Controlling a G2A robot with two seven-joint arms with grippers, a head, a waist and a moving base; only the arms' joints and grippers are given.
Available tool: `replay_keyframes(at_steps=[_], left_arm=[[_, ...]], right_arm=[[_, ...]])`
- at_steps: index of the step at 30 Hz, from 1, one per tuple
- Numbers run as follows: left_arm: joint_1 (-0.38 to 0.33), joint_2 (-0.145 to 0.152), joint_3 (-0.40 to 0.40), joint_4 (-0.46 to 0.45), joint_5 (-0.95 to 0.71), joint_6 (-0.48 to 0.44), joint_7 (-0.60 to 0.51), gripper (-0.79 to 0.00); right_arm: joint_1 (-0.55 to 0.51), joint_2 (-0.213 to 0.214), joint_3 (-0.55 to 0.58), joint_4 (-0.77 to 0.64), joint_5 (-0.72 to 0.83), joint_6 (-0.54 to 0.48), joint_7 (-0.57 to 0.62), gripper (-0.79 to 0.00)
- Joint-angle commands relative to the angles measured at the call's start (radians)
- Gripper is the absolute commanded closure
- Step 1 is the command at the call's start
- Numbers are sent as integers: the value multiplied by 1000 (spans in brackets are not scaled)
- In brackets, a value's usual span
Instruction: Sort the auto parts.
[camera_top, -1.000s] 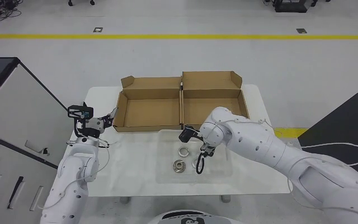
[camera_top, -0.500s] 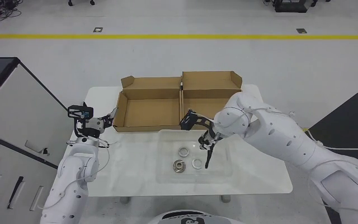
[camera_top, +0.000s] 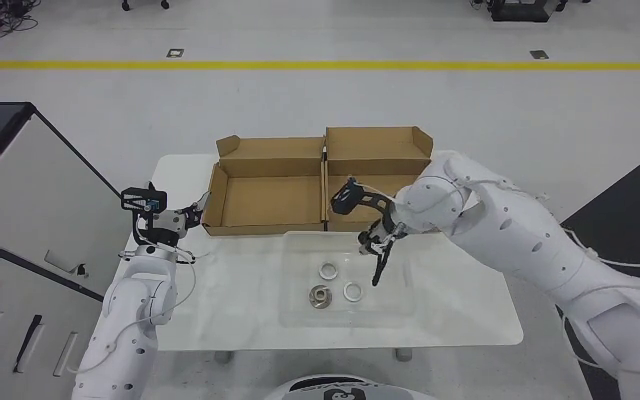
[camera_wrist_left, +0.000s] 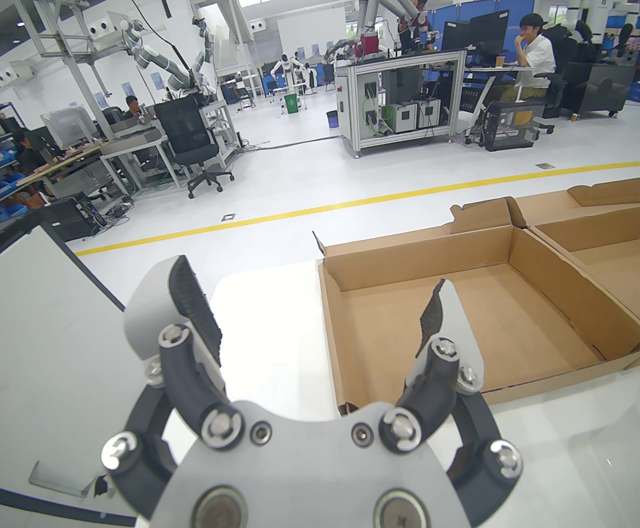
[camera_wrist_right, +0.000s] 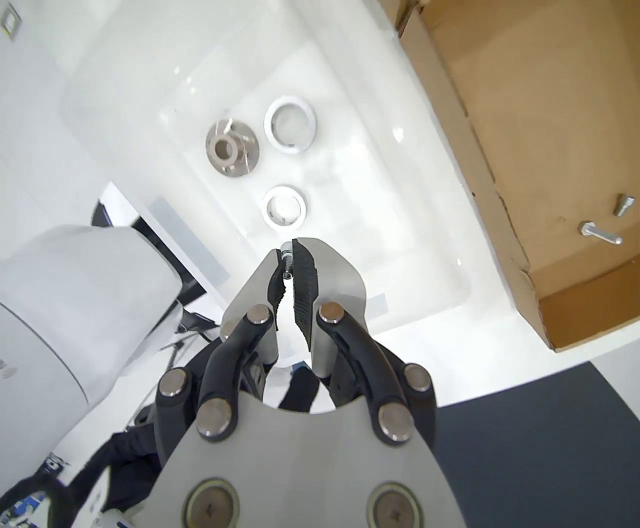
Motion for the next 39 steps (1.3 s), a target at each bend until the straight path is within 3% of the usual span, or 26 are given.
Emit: replay_keyframes(at_steps=[1,9,17,25,39], left_arm=[[0,0,0,0,0,0,0,-785],[0,0,0,0,0,0,0,-785],[0,0,0,0,0,0,0,-785],[0,0,0,0,0,0,0,-785],[0,0,0,0,0,0,0,-785]], right_arm=[[-6,9,70,42,120,-5,-27,0],[-115,49,316,264,597,-122,-46,0],[-153,22,356,401,1077,-219,79,0],[-114,-19,288,341,1408,-247,95,0],[7,-62,228,150,1667,-260,95,0]])
